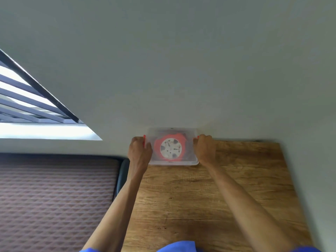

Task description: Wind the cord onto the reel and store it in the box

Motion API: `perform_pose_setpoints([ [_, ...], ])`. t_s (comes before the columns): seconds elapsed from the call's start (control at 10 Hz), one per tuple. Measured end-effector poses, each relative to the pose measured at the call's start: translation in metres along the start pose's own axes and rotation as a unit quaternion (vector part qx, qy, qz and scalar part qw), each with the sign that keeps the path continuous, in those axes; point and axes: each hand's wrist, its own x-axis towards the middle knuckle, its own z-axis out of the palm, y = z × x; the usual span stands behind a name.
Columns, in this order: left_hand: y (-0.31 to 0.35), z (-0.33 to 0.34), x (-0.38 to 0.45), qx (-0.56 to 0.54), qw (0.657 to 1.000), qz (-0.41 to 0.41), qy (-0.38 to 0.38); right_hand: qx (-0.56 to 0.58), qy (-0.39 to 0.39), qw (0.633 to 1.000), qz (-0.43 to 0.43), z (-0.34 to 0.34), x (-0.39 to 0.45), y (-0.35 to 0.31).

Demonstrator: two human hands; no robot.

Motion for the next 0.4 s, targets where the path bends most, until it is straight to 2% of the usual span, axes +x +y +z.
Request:
perform_pose_setpoints([
  [0.1,-0.011,-0.016,-0.016,-0.008,0.997,0.049,-0.06,-0.031,-0.009,0.999,-0.035,-0.006,-0.013,0.001],
  [0.2,-0.017,-0.033,-0.018,0.019,0.99,0.062,-0.121,-0.015,-0.028,0.998,-0.051,-0.022,-0.023,0.003],
  [0.3,-0.018,-0.051,-0.03,-0.01,0.995,0.052,-0.084,-0.019,-0.002,0.998,-0.068,-0.041,-0.035,0.006],
  [0.4,-0.008,-0.071,-0.032,-0.009,0.992,0.125,-0.034,-0.072,0.073,0.985,-0.137,-0.077,-0.04,0.003],
])
